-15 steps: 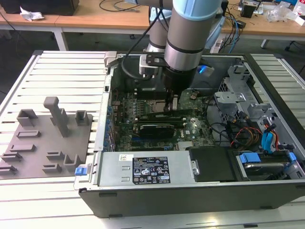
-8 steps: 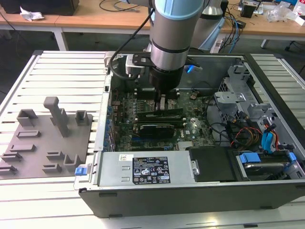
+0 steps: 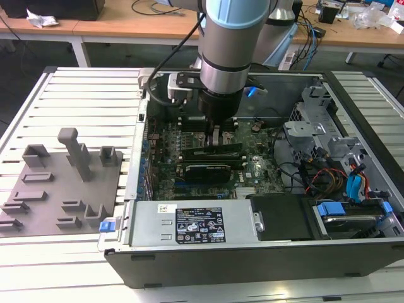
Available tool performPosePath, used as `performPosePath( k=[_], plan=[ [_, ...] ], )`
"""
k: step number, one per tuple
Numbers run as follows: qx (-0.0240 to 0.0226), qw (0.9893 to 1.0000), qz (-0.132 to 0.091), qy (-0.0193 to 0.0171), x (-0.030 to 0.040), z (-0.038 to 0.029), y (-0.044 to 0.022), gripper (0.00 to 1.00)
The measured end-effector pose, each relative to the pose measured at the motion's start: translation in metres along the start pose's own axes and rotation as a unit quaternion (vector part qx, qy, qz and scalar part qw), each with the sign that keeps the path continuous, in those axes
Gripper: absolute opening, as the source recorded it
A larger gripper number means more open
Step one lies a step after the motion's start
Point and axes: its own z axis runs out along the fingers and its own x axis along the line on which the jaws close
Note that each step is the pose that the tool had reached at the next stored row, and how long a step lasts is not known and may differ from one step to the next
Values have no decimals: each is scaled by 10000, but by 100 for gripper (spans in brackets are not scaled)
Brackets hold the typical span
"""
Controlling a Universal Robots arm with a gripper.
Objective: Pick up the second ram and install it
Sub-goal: 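Insert the second ram into the second slot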
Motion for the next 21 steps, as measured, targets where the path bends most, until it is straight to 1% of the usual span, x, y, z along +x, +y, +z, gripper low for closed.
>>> performPosePath(
  k=[4, 8, 10, 12, 18, 21],
  plan=[
    [-6, 10000, -73, 5, 6, 6, -10, 13],
    [-6, 10000, -81, 2, 3, 26, -13, 13],
    [-6, 10000, -81, -1, -12, 40, -12, 13],
    [-6, 10000, -80, -2, -12, 64, -13, 13],
    [-7, 10000, -80, -1, -11, 97, -15, 13],
    [-9, 10000, -81, -1, -10, 139, -22, 13]
  ],
)
